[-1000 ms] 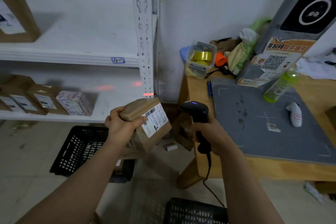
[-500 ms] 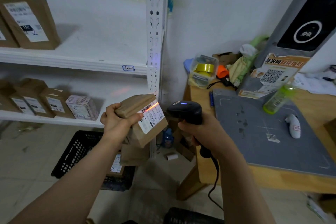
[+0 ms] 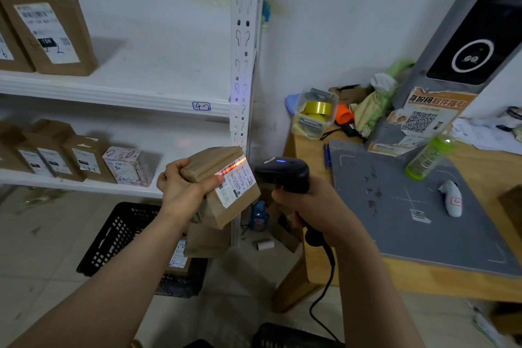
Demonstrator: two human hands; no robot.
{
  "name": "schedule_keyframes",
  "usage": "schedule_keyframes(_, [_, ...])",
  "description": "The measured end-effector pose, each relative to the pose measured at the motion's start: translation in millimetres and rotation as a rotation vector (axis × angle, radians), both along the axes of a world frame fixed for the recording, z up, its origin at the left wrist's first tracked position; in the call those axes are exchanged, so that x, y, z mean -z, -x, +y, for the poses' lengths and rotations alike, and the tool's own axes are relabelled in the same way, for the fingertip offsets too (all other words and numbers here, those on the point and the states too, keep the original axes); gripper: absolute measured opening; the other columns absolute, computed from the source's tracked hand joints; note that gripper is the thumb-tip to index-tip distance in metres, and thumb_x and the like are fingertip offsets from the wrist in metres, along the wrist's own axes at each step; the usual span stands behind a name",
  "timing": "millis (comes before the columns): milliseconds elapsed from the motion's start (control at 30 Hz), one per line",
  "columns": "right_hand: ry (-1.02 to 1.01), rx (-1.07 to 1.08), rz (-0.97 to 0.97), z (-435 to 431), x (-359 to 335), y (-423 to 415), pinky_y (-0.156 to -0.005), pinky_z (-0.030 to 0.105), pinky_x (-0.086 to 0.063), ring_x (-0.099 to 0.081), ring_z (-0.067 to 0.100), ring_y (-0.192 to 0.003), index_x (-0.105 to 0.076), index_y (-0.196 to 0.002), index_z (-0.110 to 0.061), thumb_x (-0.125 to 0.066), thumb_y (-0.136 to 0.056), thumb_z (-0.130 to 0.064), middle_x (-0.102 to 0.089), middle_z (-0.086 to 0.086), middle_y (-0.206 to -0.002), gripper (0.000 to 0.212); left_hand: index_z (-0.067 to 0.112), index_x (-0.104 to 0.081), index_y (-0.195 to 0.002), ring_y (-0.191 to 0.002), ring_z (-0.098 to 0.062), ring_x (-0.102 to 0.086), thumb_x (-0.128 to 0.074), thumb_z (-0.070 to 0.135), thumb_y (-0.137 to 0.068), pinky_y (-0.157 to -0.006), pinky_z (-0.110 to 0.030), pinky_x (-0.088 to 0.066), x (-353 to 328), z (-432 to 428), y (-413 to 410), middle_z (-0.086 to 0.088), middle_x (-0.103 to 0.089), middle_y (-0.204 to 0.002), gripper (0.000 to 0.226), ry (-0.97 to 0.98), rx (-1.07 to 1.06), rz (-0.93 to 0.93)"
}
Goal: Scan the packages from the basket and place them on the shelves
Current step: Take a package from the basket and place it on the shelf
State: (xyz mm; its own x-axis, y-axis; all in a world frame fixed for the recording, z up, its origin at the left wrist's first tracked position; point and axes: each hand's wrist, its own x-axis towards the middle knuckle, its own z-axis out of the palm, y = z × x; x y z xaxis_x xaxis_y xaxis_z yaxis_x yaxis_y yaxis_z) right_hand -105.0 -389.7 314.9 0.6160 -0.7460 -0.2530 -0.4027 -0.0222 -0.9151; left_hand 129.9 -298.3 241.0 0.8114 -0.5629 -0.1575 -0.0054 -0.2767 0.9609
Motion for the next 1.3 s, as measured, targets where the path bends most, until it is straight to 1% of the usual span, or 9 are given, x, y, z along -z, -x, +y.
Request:
schedule_keyframes(267, [-0.047,-0.013,0.014,-5.4,4.5,1.4,-0.059,0.029,-0.050,-0.056,0.016,-0.056,-0.066,-0.107,-0.014,-0.071,-0.090,-0.024,-0.061,0.005,-0.072,0.020,0.029,-0.042,-0.136,-0.111,-0.021,-0.044,-0.092,0.027,-0.068,-0.095,-0.036,-0.048,-1.3,-1.8,4.7,-0.005,-0.028,-0.139,0.085,-0.012,0.022,0.009])
schedule_keyframes(467, [-0.071,0.116,0.024,-23.6,14.4,5.1,-0.058,0.031,-0.051,-0.056,0.016,-0.058,-0.063,-0.108,-0.018,-0.072,-0.089,-0.016,-0.064,0.004,-0.076,0.021,0.031,-0.044,-0.132,-0.112,-0.020,-0.049,-0.093,0.030,-0.063,-0.092,-0.038,-0.051,4.6,-6.3,3.8,-0.003,-0.034,-0.136,0.085,-0.003,0.021,0.051])
schedule_keyframes(600, [-0.052,0.214,0.201,-53.8,46.5,9.1,-0.064,0.033,-0.051,-0.060,0.021,-0.080,-0.049,-0.125,-0.018,-0.069,-0.087,-0.007,-0.061,0.008,-0.102,0.044,0.041,-0.045,-0.121,-0.113,-0.026,-0.059,-0.093,0.050,-0.038,-0.092,-0.050,-0.056,8.4,-9.9,4.2,-0.002,-0.047,-0.134,0.096,-0.024,0.041,0.185])
schedule_keyframes(733, [-0.076,0.320,0.340,-76.5,89.8,12.3,-0.059,0.031,-0.045,-0.057,0.021,-0.080,-0.044,-0.132,-0.011,-0.063,-0.089,-0.003,-0.056,0.010,-0.098,0.048,0.040,-0.046,-0.122,-0.110,-0.026,-0.064,-0.093,0.049,-0.038,-0.090,-0.052,-0.057,15.5,-15.0,9.7,0.000,-0.053,-0.131,0.097,-0.030,0.080,0.264])
schedule_keyframes(867, [-0.088,0.388,0.443,-89.6,129.0,20.5,-0.068,0.037,-0.051,-0.056,0.020,-0.078,-0.044,-0.134,-0.007,-0.057,-0.090,0.004,-0.053,0.008,-0.091,0.047,0.032,-0.046,-0.127,-0.106,-0.025,-0.067,-0.093,0.039,-0.043,-0.090,-0.045,-0.057,19.4,-25.2,17.7,-0.001,-0.060,-0.125,0.097,0.006,0.101,0.371])
schedule_keyframes(1000, [-0.136,0.438,0.504,-97.2,153.0,25.3,-0.069,0.036,-0.051,-0.053,0.019,-0.077,-0.039,-0.143,-0.008,-0.055,-0.091,0.005,-0.051,0.006,-0.088,0.056,0.028,-0.046,-0.131,-0.106,-0.023,-0.066,-0.092,0.027,-0.058,-0.076,-0.034,-0.052,21.9,-37.2,25.6,-0.001,-0.061,-0.125,0.087,0.026,0.122,0.416])
schedule_keyframes(1100, [-0.164,0.449,0.534,-101.3,161.0,25.6,-0.081,0.040,-0.054,-0.061,0.030,-0.097,-0.037,-0.146,-0.008,-0.054,-0.090,0.004,-0.057,0.012,-0.102,0.059,0.026,-0.045,-0.133,-0.104,-0.022,-0.066,-0.089,0.019,-0.070,-0.069,-0.030,-0.049,22.9,-41.7,30.3,-0.002,-0.061,-0.126,0.076,0.030,0.142,0.429])
schedule_keyframes(1167, [-0.164,0.484,0.538,-104.4,168.6,28.0,-0.081,0.040,-0.052,-0.061,0.036,-0.109,-0.031,-0.151,-0.006,-0.054,-0.090,0.002,-0.059,0.019,-0.118,0.066,0.027,-0.045,-0.132,-0.102,-0.021,-0.067,-0.091,0.022,-0.065,-0.068,-0.029,-0.049,22.6,-42.8,33.0,-0.002,-0.061,-0.126,0.082,0.025,0.160,0.431])
schedule_keyframes(1300, [-0.187,0.509,0.579,-103.1,175.7,33.7,-0.088,0.044,-0.054,-0.059,0.035,-0.107,-0.025,-0.153,-0.004,-0.056,-0.094,-0.006,-0.055,0.021,-0.129,0.067,0.026,-0.045,-0.131,-0.101,-0.022,-0.067,-0.091,0.023,-0.060,-0.069,-0.030,-0.051,24.2,-43.4,36.9,-0.003,-0.061,-0.126,0.085,0.035,0.175,0.453])
